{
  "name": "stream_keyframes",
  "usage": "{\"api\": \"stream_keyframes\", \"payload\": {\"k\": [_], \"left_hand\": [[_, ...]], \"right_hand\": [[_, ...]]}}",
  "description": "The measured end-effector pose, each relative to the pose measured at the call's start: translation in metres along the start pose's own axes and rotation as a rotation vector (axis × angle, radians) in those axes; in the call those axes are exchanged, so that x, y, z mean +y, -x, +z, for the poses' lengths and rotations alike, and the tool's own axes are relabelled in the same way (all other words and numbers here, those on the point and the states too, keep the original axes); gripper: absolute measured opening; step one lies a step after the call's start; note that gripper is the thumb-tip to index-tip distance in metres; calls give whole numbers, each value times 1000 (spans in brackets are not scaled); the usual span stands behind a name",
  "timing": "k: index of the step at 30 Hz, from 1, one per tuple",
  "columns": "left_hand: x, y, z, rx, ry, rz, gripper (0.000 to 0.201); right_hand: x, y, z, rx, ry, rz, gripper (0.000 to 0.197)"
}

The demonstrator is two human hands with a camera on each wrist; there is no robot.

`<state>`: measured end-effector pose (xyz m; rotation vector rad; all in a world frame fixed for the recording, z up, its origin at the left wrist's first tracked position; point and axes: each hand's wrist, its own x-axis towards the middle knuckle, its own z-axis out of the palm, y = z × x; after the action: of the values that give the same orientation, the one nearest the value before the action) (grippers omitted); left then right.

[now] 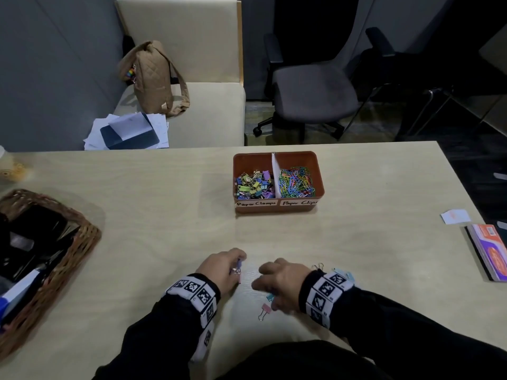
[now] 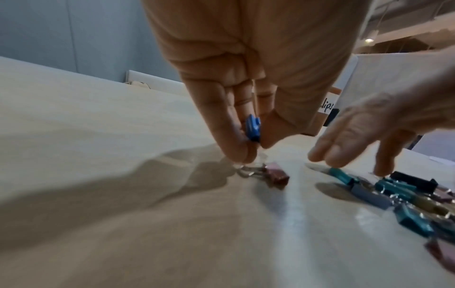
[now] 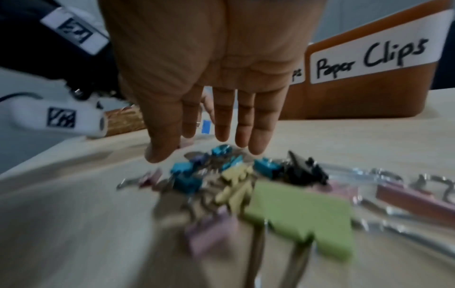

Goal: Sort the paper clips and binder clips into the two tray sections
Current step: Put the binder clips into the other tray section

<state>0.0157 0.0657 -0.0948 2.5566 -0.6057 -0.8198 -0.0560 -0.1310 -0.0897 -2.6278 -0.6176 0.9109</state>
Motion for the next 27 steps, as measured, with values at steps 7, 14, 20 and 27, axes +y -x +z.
{"api": "stream_keyframes", "payload": {"k": [7, 14, 20, 27], "left_hand": [[-10, 12, 13, -3, -67, -11, 36], [6, 14, 20, 29, -119, -51, 22], [14, 7, 20, 21, -176, -65, 13], [30, 5, -15, 170, 2, -117, 9]], "right_hand": [[-3, -5, 22, 128, 73, 59, 24], [-1, -12, 19, 120, -40, 134, 27], [-4, -12, 15, 116, -31, 155, 27], [-3, -12, 18, 184, -44, 131, 23]]}}
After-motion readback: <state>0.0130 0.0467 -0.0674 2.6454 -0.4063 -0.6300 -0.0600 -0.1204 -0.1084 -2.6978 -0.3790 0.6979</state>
